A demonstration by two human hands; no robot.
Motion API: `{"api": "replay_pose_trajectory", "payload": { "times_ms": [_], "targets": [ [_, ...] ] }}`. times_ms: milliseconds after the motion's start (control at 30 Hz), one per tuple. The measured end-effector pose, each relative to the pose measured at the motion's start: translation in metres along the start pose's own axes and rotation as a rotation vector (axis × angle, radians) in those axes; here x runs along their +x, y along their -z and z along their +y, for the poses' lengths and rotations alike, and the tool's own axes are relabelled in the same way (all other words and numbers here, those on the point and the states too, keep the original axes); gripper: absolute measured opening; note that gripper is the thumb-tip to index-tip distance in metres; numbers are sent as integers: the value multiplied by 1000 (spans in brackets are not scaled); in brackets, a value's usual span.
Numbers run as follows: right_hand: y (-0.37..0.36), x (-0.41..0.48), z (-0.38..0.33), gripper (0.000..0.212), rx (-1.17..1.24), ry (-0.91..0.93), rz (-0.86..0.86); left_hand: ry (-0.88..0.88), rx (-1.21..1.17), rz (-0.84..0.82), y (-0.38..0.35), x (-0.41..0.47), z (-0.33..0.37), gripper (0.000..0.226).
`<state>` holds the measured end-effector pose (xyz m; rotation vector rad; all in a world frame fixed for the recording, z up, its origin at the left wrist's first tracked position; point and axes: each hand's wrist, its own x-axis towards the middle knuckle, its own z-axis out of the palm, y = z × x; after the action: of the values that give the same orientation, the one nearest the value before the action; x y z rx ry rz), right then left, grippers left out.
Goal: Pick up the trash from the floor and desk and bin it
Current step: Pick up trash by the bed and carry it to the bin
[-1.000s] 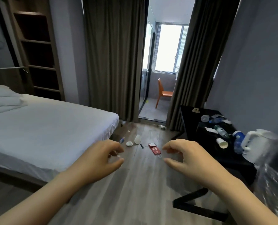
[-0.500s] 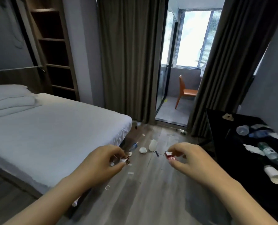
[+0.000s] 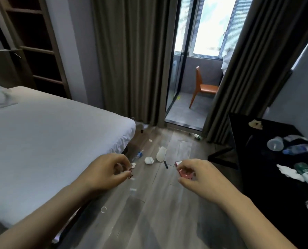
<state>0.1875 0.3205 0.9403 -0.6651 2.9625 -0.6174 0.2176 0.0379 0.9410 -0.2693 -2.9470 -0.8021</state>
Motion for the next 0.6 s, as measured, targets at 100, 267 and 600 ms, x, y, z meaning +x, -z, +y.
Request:
{"api": "replay_pose_trajectory", "payload": {
  "times_ms": [100,267,600],
  "targets": [
    [-3,50,17,28,17,-28,-3,4,-29,5,-9,51,-19,14],
    [-7,148,35,23,17,-60,-68,40,-62,-12,-13,140,-66,13],
    [-31,308,52,29,32,-50,-201,106,-127,-67,-12,266,-141,18]
  ]
}}
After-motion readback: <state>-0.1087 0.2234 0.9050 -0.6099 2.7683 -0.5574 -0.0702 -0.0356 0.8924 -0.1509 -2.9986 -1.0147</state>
